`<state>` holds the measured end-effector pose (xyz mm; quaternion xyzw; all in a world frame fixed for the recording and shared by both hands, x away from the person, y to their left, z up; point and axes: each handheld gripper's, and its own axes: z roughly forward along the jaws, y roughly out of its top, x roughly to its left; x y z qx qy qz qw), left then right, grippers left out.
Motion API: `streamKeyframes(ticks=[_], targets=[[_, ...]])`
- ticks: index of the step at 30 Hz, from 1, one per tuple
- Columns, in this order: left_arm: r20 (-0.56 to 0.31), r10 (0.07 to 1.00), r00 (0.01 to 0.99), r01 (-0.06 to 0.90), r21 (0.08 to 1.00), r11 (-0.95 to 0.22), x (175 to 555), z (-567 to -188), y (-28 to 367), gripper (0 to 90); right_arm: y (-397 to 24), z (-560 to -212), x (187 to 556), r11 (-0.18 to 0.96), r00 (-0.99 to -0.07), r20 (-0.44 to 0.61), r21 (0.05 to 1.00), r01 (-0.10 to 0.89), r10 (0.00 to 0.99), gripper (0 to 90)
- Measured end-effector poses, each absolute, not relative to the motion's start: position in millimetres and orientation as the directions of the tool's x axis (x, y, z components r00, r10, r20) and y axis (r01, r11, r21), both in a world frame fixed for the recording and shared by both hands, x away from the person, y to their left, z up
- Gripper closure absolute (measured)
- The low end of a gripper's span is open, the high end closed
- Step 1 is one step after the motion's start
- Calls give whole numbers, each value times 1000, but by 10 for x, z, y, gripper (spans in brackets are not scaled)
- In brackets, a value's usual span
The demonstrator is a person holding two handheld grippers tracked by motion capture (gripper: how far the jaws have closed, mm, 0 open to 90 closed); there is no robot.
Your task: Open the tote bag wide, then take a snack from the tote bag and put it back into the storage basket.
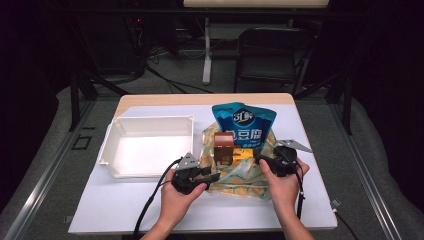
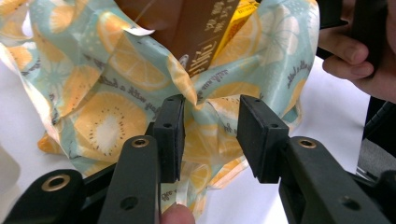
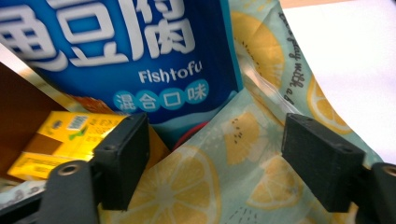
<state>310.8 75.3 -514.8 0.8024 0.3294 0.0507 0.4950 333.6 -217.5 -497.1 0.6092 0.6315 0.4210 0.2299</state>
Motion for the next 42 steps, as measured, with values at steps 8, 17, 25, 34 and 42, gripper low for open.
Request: streamKeyframes(ticks=[8,17,25,34,42], targets=[[-258,588,767,497,819,-289,3107,-5155,747,612,-2157,-5002,3290,4,-157,105,823,569,982,871],[-259,591,764,525,782,-335,3099,-5263,639,769,-2439,-5051,3129,36,-155,62,828,560,986,900],[-287,613,737,593,710,-380,3161,-5482,532,900,-2580,-5388,3184,6,-167,136,758,652,976,900],[-276,618,736,604,681,-415,3138,-5607,576,900,-2670,-5418,3169,56,-249,126,787,614,960,691],[-240,590,771,543,732,-411,2971,-5412,744,688,-2663,-4983,3044,87,-381,80,912,401,921,509]])
